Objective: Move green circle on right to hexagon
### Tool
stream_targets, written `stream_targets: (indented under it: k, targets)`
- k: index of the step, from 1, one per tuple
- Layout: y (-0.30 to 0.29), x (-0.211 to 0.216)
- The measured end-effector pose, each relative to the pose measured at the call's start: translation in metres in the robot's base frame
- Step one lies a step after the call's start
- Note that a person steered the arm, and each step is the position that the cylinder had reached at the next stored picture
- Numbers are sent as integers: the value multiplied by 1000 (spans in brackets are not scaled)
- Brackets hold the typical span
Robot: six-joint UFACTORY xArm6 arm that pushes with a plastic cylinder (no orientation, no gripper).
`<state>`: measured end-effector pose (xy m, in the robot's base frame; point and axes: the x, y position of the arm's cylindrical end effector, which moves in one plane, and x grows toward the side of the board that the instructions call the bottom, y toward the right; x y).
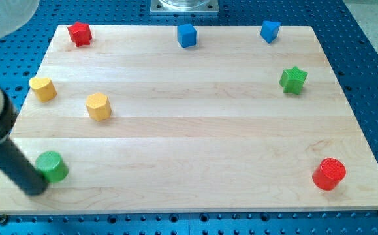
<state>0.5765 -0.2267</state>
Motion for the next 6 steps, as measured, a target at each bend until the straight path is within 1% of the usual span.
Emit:
stream_targets:
  k: [1, 2, 3, 4, 5, 6]
  targets:
    - [1, -62]
    - [14, -73]
    - [-6, -22]
    - [-12, 41]
    - [-7, 40]
    - [49, -35]
